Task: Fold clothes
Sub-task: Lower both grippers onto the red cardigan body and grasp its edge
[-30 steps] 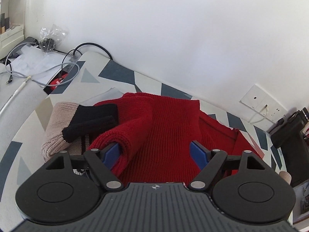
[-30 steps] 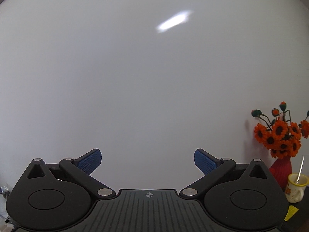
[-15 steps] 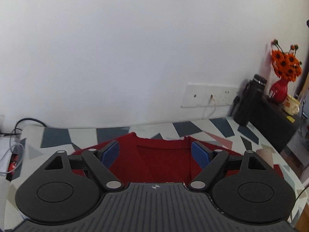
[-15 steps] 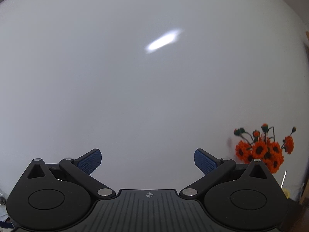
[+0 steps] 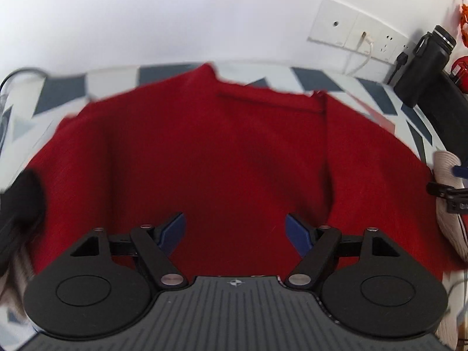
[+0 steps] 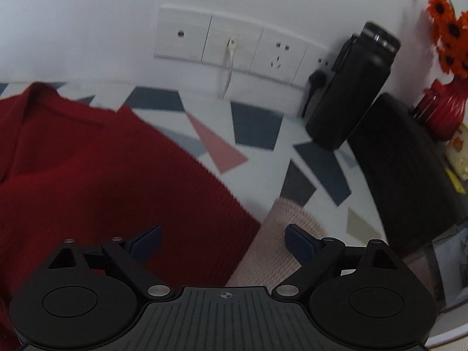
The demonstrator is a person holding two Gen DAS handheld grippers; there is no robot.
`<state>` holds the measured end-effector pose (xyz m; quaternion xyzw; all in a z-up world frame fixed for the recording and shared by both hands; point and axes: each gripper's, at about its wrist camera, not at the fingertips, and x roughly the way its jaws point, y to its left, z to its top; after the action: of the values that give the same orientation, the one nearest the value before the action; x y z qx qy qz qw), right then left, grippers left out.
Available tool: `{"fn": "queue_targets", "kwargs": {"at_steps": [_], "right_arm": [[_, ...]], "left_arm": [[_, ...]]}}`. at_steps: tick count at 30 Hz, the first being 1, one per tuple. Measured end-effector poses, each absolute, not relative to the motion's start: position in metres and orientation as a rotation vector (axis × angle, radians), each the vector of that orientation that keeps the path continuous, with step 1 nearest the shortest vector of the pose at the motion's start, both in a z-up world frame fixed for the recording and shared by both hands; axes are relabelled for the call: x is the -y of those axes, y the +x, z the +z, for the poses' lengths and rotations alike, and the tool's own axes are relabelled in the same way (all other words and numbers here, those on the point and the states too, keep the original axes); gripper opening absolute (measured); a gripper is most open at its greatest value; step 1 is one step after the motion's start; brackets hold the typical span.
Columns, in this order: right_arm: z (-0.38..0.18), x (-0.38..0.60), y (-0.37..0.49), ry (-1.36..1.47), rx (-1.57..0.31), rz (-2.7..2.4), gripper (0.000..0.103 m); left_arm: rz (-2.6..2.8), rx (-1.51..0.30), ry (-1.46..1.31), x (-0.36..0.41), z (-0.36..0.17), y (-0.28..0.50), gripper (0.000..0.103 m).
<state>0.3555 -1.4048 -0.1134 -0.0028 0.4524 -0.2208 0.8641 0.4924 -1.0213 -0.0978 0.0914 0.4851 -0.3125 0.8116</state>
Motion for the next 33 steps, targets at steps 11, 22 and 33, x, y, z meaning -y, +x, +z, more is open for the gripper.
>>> {"fn": "queue_targets", "kwargs": {"at_steps": [11,22,33], "right_arm": [[-0.138,1.389,0.390,-0.108,-1.052,-0.338,0.038],[-0.145,1.407,0.463,-0.128,-0.990,-0.415,0.032],[-0.152,1.429,0.502,-0.121,-0.944,-0.434,0.035]], "left_arm": [[-0.540,-1.006,0.308,0.984,-0.127,0.480,0.081],[-0.509,-0.979,0.276,1.013,-0.137,0.519,0.099],[-0.479,-0.978,0.269,1.035,-0.139,0.547,0.103]]}}
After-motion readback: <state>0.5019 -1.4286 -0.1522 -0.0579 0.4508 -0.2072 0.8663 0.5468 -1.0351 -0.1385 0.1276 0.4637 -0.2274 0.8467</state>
